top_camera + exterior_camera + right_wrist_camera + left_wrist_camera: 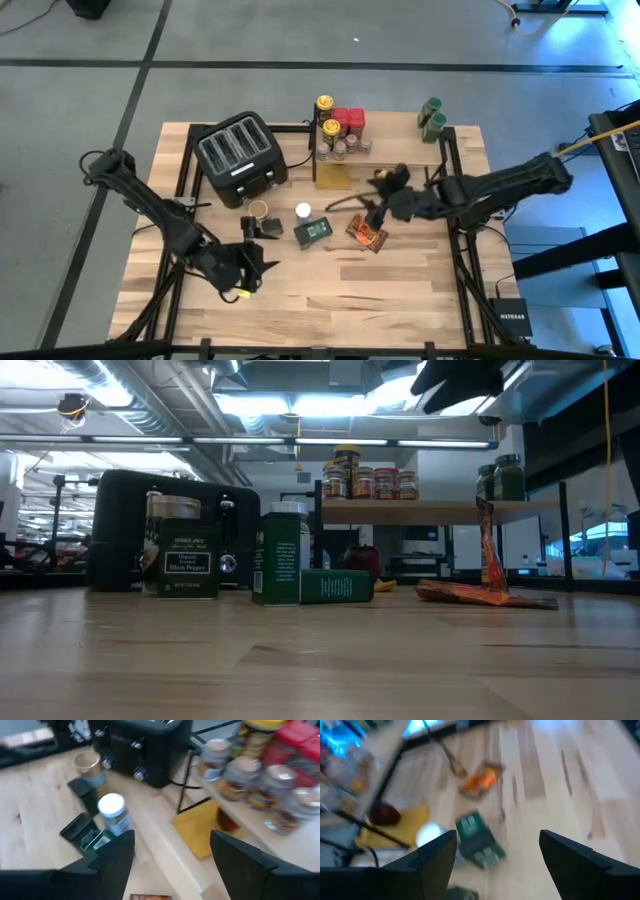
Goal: Shelf spices
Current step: Put the black seasoning can on the shelf
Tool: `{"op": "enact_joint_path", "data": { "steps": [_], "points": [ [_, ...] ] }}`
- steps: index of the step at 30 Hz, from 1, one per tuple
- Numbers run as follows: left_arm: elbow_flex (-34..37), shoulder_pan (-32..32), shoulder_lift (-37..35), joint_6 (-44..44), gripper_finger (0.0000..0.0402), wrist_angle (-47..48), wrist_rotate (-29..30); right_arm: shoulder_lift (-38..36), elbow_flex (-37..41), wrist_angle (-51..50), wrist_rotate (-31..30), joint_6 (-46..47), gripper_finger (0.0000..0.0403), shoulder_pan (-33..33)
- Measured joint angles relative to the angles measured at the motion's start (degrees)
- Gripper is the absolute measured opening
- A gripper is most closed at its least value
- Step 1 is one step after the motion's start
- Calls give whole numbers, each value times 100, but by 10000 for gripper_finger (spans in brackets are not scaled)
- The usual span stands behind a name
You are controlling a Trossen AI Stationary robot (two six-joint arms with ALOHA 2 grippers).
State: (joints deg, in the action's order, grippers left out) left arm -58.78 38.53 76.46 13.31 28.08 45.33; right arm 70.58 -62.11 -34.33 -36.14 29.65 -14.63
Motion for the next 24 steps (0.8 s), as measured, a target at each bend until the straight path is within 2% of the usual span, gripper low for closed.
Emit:
{"op": "enact_joint_path", "data": {
  "steps": [5, 10, 15, 17, 22, 24],
  "points": [
    [-221, -108, -619, -731, 279, -146, 309, 670, 0, 685, 3, -197, 266, -305],
    [87, -224, -1152, -998, 279, -646, 888, 1235, 7, 1371, 148, -443, 266, -385],
    [395, -162, -1484, -840, 279, -602, 899, 1718, 8, 2038, 349, -420, 266, -370],
    [406, -108, -1595, -758, 279, -543, 932, 1920, 7, 2669, 452, -415, 266, -372],
    [406, 120, -1728, -389, 279, -285, 959, 2492, 2, 4167, 1372, -591, 266, -388],
    [410, 213, -1728, -327, 279, -253, 1009, 2725, 2, 4591, 1451, -740, 266, -481]
  ]
}}
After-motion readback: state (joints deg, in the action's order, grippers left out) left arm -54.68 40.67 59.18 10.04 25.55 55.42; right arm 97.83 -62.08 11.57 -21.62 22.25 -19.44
